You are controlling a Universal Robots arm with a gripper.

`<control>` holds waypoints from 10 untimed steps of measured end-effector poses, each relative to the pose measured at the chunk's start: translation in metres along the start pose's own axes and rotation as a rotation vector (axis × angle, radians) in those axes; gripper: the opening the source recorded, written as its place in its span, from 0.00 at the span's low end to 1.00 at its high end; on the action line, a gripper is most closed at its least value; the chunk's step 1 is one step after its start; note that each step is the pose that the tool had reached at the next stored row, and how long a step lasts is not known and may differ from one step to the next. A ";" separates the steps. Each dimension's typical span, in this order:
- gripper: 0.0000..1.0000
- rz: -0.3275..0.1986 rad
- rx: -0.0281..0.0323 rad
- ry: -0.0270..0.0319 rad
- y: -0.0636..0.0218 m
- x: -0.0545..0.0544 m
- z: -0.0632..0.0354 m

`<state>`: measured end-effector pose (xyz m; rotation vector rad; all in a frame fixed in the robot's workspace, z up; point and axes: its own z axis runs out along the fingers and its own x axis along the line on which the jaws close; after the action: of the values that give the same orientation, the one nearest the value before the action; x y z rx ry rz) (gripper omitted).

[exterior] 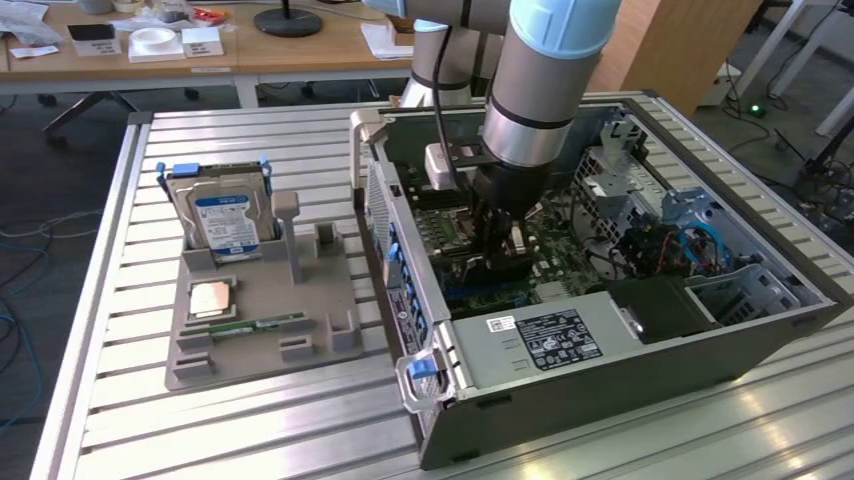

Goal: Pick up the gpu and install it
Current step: 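Insert the gpu into the slot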

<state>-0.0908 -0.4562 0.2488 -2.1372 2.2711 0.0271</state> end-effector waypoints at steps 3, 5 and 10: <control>0.40 0.000 0.0000 0.0000 0.0000 0.000 0.0000; 0.40 0.000 0.0000 0.0000 0.0000 0.000 0.0000; 0.40 0.000 0.0000 0.0000 0.0000 0.000 0.0000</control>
<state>-0.0908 -0.4559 0.2488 -2.1372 2.2711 0.0270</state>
